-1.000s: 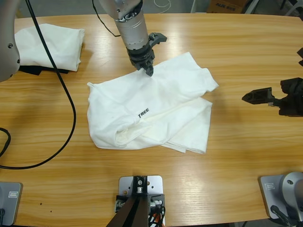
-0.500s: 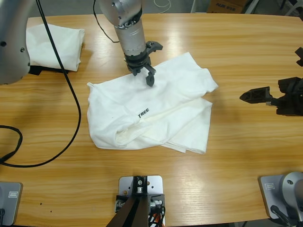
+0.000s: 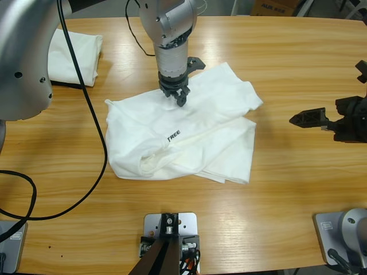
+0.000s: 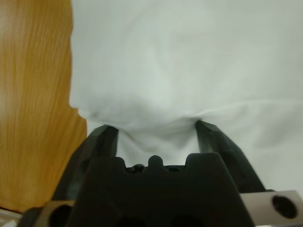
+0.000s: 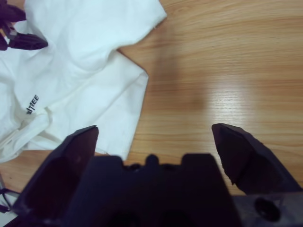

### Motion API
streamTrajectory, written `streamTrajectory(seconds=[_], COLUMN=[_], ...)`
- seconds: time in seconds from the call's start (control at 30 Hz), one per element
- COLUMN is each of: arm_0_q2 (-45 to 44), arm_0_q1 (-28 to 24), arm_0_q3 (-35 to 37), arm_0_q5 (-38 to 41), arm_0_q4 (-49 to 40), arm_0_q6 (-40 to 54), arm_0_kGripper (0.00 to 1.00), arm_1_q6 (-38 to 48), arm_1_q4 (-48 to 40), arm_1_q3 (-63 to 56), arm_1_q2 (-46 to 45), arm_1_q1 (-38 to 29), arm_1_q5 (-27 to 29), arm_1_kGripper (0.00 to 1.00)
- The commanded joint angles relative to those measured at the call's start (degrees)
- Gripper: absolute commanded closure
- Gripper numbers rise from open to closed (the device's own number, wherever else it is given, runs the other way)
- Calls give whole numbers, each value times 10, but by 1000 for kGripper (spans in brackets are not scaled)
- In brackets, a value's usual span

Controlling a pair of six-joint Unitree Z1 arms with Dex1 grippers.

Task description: Fold clothes

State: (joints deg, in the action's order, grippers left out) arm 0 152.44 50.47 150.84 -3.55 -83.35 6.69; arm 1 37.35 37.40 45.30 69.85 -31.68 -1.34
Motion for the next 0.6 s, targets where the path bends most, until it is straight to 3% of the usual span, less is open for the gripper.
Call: streamTrajectory(seconds=[0.03, 0.2, 0.4, 0.6], arm_0_q2=[57, 52, 54, 44], arm_0_q1=[-5, -9, -6, -14], arm_0_q3=[23, 66, 68, 113], arm_0_q5=[-17, 1, 53, 53], arm_0_q4=[-13, -39, -49, -58], arm_0_q6=[-4, -28, -35, -55], arm_0_kGripper=[1000, 1000, 1000, 1000], arm_1_q6=[-5, -6, -6, -6], arm_1_q4=[-5, -7, -13, -13], arm_1_q3=[-24, -28, -28, -36], arm_1_q2=[-13, -14, -13, -17], arm_1_q1=[5, 5, 5, 5], arm_1_q5=[-5, -7, -9, -9], arm_1_kGripper=[53, 55, 55, 55])
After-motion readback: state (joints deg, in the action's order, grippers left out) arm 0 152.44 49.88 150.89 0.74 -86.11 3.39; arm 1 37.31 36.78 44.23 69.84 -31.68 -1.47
